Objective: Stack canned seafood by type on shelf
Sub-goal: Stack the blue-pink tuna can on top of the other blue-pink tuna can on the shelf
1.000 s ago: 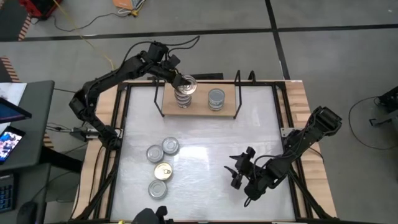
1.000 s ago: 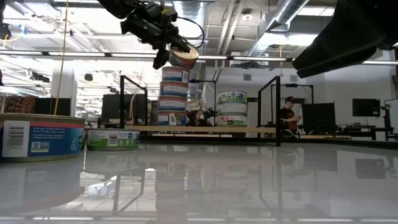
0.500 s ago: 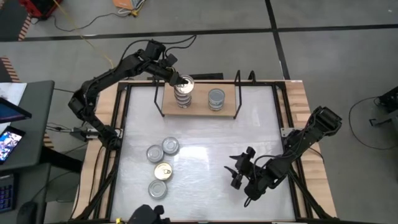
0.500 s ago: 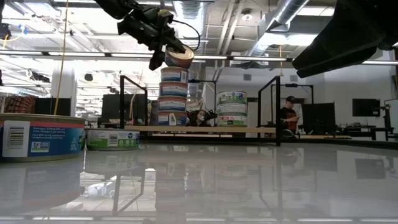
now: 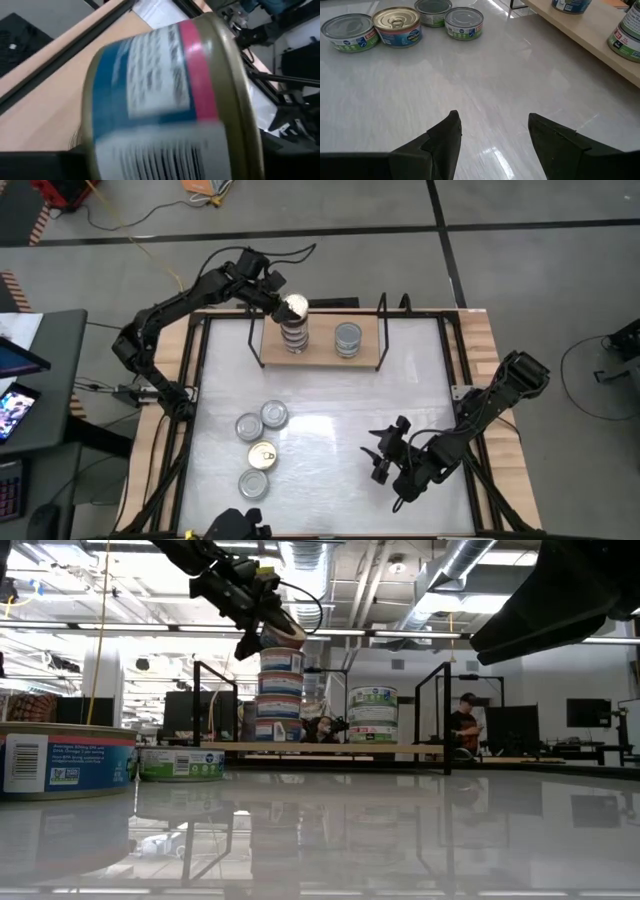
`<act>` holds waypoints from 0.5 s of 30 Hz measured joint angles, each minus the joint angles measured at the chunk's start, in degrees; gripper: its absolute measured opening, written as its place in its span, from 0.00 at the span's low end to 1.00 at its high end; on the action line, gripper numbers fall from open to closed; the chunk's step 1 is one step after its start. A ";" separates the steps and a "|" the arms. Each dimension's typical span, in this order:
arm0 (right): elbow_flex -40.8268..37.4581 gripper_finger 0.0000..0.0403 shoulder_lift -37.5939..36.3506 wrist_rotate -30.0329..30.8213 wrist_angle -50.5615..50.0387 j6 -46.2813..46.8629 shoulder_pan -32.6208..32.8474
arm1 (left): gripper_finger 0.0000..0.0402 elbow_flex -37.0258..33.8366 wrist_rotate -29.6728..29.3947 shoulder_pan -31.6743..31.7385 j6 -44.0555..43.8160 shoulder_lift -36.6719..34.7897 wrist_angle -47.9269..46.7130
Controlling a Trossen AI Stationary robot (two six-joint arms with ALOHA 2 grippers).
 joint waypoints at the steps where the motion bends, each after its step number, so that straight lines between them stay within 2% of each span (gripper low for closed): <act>1: 0.00 0.65 0.00 0.02 0.00 0.00 0.00 | 0.64 0.00 0.42 0.00 -0.03 0.04 -0.07; 15: 0.00 0.65 0.00 0.02 0.03 0.01 0.00 | 0.68 0.07 6.38 0.67 -0.42 0.02 -0.54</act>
